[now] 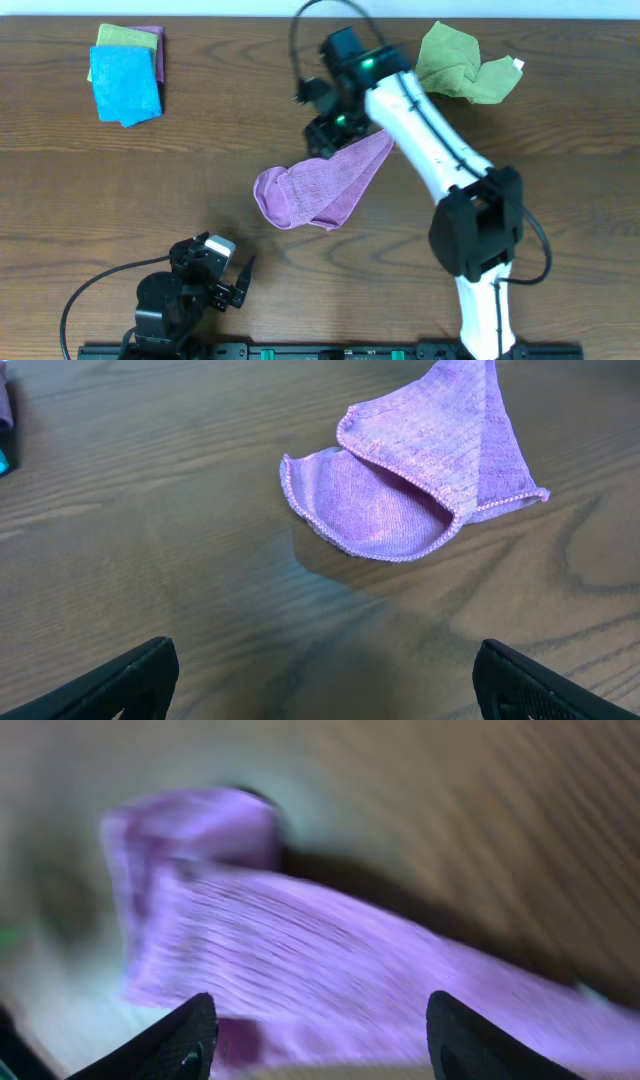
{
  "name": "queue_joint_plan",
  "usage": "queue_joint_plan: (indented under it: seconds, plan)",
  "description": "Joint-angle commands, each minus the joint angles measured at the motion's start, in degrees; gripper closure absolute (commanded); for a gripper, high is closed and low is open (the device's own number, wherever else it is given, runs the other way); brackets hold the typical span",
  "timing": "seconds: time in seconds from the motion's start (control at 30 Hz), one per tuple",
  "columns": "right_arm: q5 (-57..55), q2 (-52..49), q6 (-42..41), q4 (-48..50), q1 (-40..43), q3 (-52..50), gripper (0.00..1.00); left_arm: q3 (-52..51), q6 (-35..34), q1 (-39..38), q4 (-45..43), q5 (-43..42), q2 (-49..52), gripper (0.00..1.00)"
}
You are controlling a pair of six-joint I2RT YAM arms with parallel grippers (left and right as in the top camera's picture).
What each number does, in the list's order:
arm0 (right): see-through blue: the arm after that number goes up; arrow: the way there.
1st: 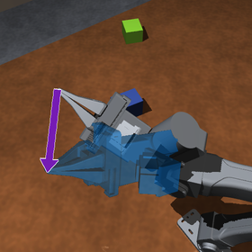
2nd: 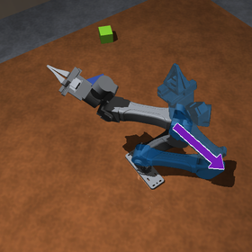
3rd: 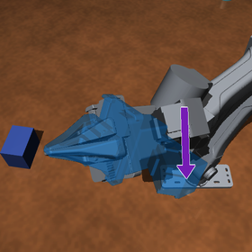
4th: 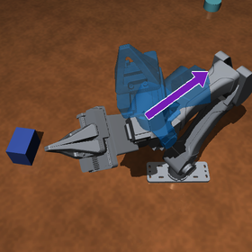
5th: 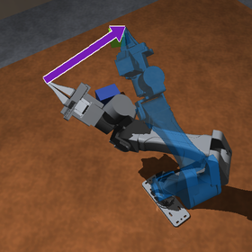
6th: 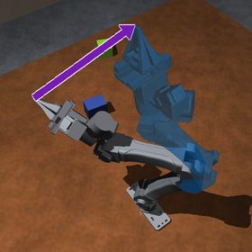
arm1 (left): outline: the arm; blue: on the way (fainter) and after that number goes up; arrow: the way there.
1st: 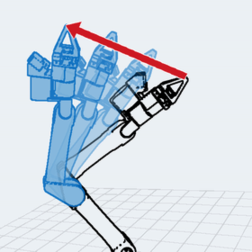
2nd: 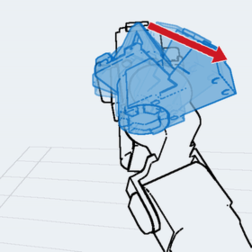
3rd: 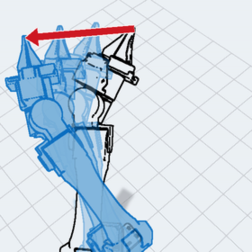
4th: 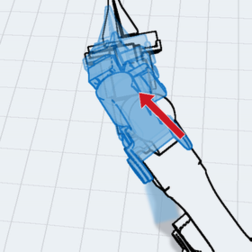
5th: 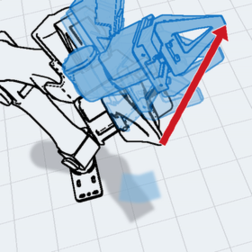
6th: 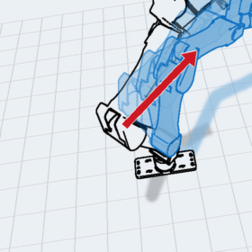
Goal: Fold the cloth
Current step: 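Lower the purple cloth onto the table center with the right gripper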
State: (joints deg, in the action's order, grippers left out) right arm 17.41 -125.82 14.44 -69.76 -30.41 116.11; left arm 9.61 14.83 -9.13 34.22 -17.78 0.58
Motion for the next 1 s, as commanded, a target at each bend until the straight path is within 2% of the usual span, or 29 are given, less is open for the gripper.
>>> queue_joint_plan:
  seconds: [0.0,0.27,0.63,0.7,0.77,0.87,0.93,0.97]
  plan:
    - [2.78,1.2,4.07,1.66,-3.19,-0.92,0.32,-0.52,-0.46,-0.17,-0.11,0.02,-0.37,0.05]
    - [2.75,-1.79,4.02,1.84,-6.97,-1.4,0.27,-0.52,-0.46,-0.17,-0.11,0.0,-0.37,0.05]
    - [2.34,-8.83,5.01,1.86,-7.48,-1.42,0.28,-0.52,-0.46,-0.17,-0.11,0.0,-0.37,0.05]
    - [2.32,-9.11,5.55,1.95,-7.74,-1.42,0.3,-0.52,-0.46,-0.17,-0.11,0.02,-0.37,0.05]
    - [2.01,-9.29,5.81,2.54,-7.96,-1.42,0.43,-0.52,-0.46,-0.17,-0.11,0.02,-0.37,0.04]
    - [1.64,-9.29,5.75,3.93,-8.04,-1.42,0.73,-0.52,-0.46,-0.17,-0.11,0.0,-0.37,0.05]
    - [1.62,-9.29,4.37,4.81,-8.02,-1.38,0.99,-0.52,-0.46,-0.17,-0.11,0.02,-0.37,0.05]
    - [1.62,-9.29,3.5,4.87,-8.02,-1.22,0.98,-0.52,-0.46,-0.17,-0.11,0.0,-0.37,0.05]
